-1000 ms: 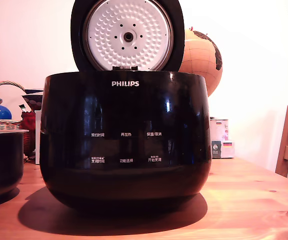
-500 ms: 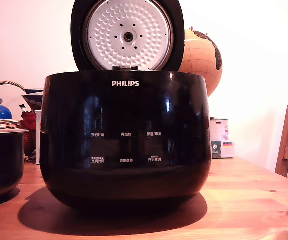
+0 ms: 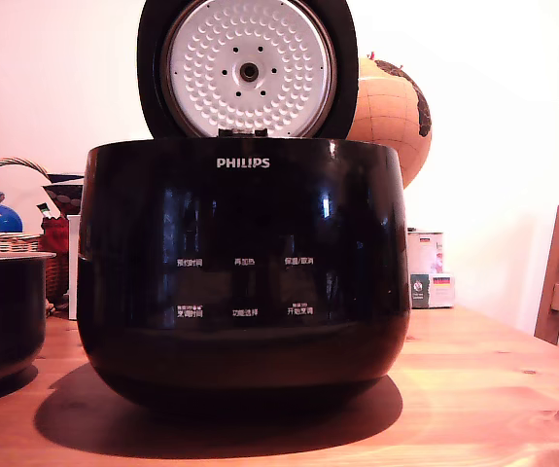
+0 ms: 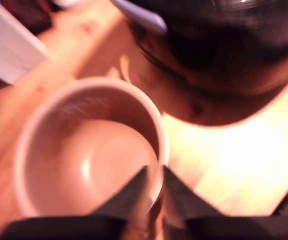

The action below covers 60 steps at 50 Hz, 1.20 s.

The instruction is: Pick up the metallic pot next to the rice cooker

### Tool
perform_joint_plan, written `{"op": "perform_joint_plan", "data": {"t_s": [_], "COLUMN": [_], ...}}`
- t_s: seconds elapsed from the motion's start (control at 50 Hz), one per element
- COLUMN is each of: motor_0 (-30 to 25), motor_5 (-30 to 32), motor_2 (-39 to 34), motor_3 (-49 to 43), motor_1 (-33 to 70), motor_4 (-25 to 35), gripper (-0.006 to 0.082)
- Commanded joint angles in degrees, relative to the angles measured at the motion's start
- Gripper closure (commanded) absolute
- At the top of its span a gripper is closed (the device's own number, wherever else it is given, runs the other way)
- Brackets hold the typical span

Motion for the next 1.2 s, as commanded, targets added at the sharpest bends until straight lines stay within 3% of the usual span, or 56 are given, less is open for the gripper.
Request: {"op": "perform_joint_plan", "data": {"t_s": [0.0,0.24,0.54,0.94,1.18], "motor_0": [0.02,-1.44,-3.23,-3.23,-4.28], "motor_5": [0.46,0.46,0.92,0.9,0.87], "motor_2": [-0.7,-0.7,-0.7,-0.7,-0.7], "motor_3": [0.13,-0.2,2.73,5.62,5.03], "motor_1": [2.21,10.45,17.79,24.94,27.47], "motor_4": [0.0,-0.26,-6.58,-7.54,-7.76], "gripper": [0.0285,0.0255,0.0258,0.0269,0.0446]}}
